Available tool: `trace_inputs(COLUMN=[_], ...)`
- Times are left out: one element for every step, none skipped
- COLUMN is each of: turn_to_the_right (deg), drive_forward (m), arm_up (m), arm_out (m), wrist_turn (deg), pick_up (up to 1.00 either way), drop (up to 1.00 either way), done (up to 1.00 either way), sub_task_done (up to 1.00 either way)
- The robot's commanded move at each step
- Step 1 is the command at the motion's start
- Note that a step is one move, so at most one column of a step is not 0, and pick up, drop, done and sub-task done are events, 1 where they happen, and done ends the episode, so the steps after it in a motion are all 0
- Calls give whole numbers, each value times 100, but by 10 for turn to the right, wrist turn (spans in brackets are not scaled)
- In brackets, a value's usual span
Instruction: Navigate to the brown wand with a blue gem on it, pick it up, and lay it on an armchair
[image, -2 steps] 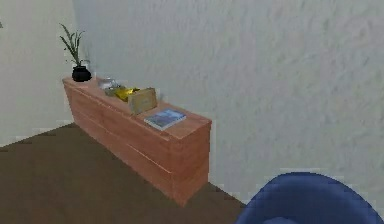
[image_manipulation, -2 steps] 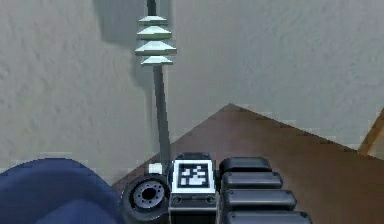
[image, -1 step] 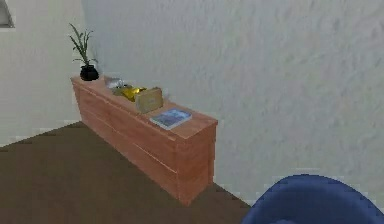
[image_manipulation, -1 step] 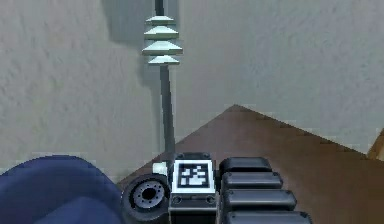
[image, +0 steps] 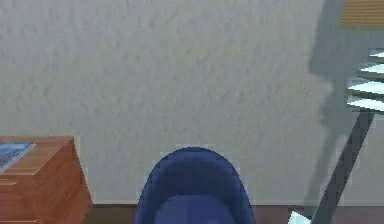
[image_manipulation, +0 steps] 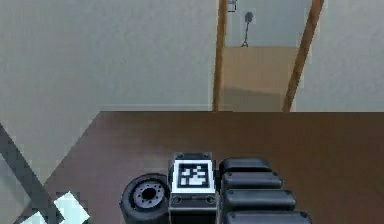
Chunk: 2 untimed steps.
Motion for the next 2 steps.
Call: trace_inputs(turn_to_the_right=[0, -450], drive_forward=[30, 0], arm_up=[0, 0], arm_out=[0, 0], wrist_turn=[0, 0], pick_up=[0, 0], drop=[0, 0], done=[0, 0], sub_task_done=[0, 0])
